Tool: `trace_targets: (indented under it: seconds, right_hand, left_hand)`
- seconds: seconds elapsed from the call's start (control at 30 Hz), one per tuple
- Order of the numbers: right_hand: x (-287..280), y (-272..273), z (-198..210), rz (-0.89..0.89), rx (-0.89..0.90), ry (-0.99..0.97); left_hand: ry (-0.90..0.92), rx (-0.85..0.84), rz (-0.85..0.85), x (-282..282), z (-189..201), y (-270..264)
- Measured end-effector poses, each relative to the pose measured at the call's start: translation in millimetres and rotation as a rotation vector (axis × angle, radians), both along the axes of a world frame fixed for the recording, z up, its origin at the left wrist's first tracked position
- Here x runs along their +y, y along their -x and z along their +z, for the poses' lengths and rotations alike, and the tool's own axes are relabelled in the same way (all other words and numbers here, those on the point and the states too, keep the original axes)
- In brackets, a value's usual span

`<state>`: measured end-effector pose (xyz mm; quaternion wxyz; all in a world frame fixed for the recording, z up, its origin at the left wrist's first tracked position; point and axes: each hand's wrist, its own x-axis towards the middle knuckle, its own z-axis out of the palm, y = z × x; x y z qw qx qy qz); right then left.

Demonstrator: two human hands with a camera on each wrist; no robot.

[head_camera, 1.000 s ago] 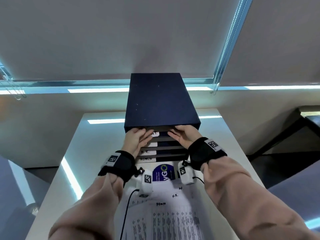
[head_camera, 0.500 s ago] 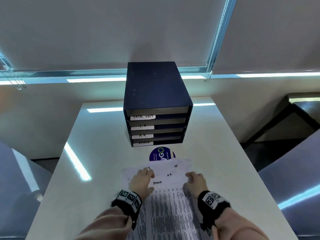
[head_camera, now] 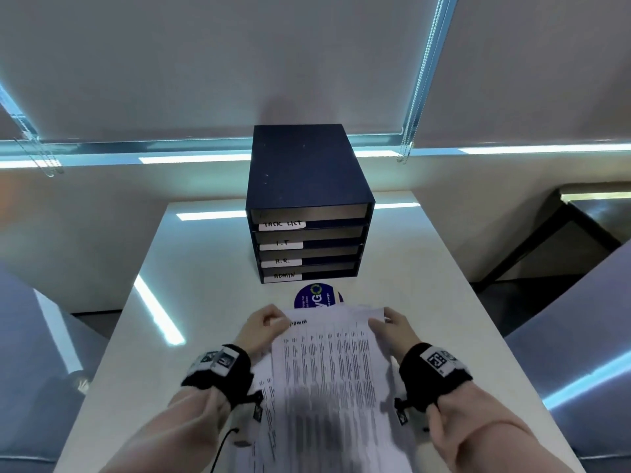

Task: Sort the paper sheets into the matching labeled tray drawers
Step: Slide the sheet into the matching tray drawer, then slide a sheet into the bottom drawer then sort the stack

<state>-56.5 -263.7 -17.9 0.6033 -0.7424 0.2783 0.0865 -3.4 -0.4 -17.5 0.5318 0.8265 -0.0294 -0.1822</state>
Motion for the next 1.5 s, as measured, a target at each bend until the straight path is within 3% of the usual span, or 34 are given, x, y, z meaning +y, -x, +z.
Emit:
trace_targets:
  seconds: [0.07,0.13,0.23,0.33,0.47,0.63,0.7,0.77,0.9,1.03,1.13,1.33,1.5]
  right_hand:
    - [-4,-9,10,-0.057,-0.014,-0.236]
    - [-3,-17,24,-0.075,-0.047,-0.402]
    - [-2,-27,35,-0.136,-0.120,-0.570]
    - [5,-20,38,-0.028,-0.094,-0.583]
    - [14,5,23,0.128,-0.059,-0.491]
    - [13,23,10,0.192,-0.053,-0.484]
    - [14,23,11,0.171,-0.043,-0.502]
    - [12,22,12,0.154,-0.041,-0.522]
    - [13,25,7,0.126,-0.004,-0.565]
    - [19,45,-20,0.179,0.141,-0.464]
    - [19,53,-30,0.120,0.177,-0.551]
    - [2,22,-30,0.072,0.265,-0.643]
    - [-11,-18,-31,0.005,0.344,-0.511]
  left_hand:
    - [0.378,0.207,0.117,6,21,-3]
    - [0.565,0.345,0.107,10,34,-3]
    - [0.492,0.380,0.131,9,42,0]
    - [0.462,0.362,0.228,19,30,-11]
    - [0.490,0.369,0.244,42,-40,-52]
    - [0.496,0.329,0.178,35,-8,-37]
    - [0.500,0.331,0.217,23,31,-18]
    - [0.489,0.330,0.267,19,40,-13]
    - [0.481,0.374,0.322,7,36,-11]
    - [0.359,0.377,0.395,1,16,-17]
    - [0.282,0.386,0.452,-5,13,-29]
    - [0.102,0.473,0.407,-12,1,-60]
    - [0.181,0.605,0.357,-10,-19,-72]
